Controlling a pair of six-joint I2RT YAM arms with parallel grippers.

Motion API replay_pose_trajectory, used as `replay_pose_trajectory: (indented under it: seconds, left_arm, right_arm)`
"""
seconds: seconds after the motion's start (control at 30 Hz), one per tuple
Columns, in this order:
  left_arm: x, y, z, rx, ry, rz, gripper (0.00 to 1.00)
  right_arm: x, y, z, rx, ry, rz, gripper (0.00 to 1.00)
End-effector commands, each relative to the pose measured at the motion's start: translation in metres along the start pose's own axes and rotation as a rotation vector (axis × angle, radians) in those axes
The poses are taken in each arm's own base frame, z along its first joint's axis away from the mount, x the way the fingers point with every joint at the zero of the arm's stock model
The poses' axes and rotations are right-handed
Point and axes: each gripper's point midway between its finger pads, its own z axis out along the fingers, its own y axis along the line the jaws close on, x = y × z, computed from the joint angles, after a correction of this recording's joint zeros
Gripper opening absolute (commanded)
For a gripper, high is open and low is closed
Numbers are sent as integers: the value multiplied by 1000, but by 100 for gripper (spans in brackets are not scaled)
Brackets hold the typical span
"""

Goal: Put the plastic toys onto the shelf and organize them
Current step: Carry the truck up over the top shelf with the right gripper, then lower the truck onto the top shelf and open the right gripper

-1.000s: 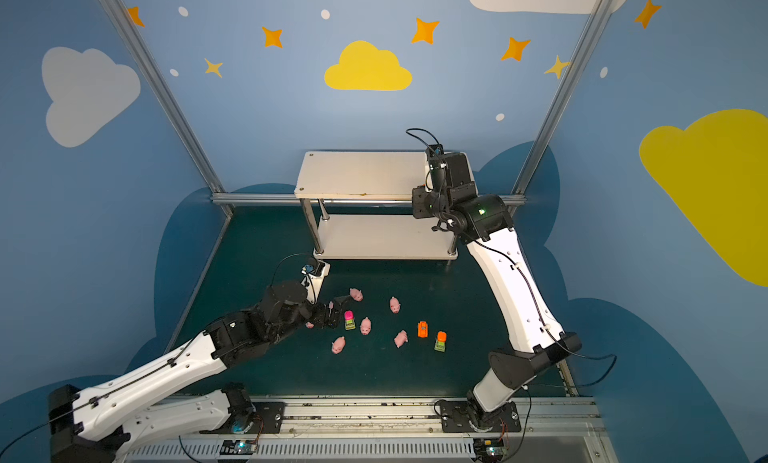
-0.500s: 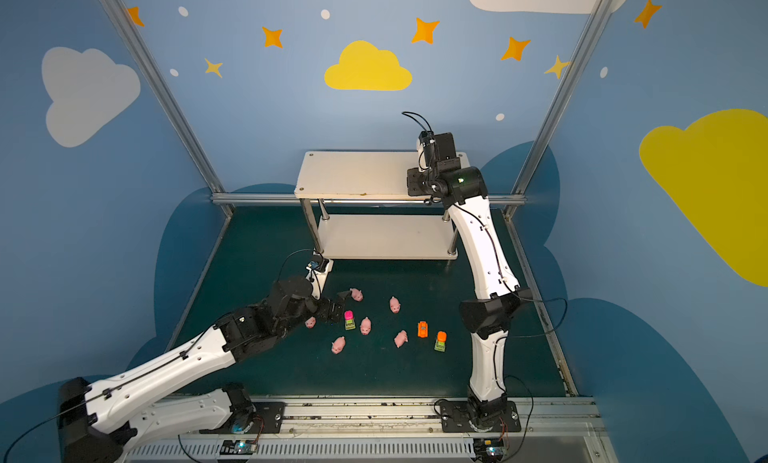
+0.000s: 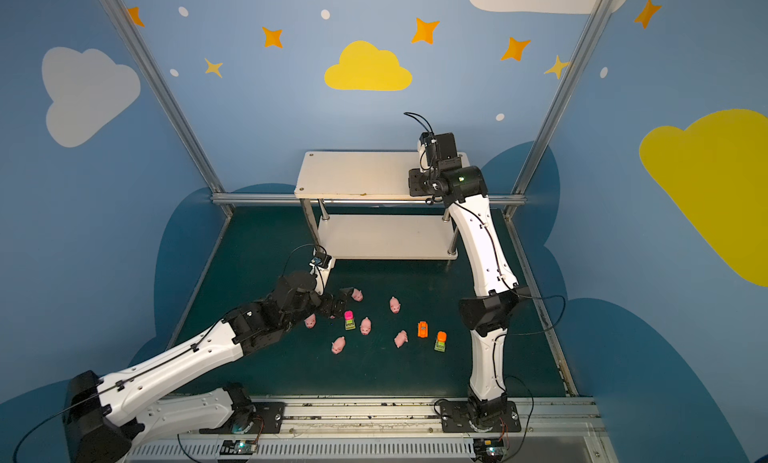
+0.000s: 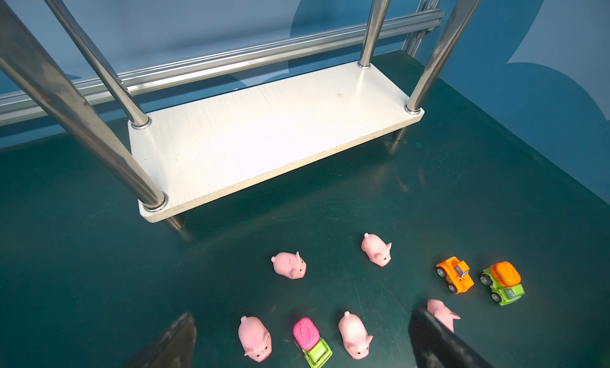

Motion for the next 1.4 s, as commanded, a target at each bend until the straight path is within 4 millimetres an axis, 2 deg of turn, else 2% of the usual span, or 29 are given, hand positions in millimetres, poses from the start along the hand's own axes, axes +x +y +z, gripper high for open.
replay_pose_trajectory:
  seconds: [0.0,0.17,0.4,0.63,0.9,1.17,1.27,1.37]
  left_arm:
    - [-8,-1,-2,10,-21,-3,100]
    - [-9,1,-6,5,-30,-9,100]
    - [-14,2,-11,8,-48,-20,100]
    - [-15,0,-15,24,-47,-36,100]
    - [-18,-4,-22,56,-48,-59,100]
    - [-20,-10,-34,107,-45,-85,100]
    - [-20,-14,-39,134,-42,-102,100]
    - [-19,-18,-44,155,-45,-130,100]
  right_arm:
    - [-4,0,-1,-7,-11,7,51]
    - [-7,2,-5,-12,-23,10,58]
    - [-20,5,-23,-25,-76,9,70]
    - [-29,12,-42,-64,-119,12,72]
    - [-34,9,-68,-62,-174,24,74]
    - [-14,6,-100,-73,-198,46,74]
    - [1,4,-113,-71,-189,57,74]
    - [26,3,-120,-68,-153,65,74]
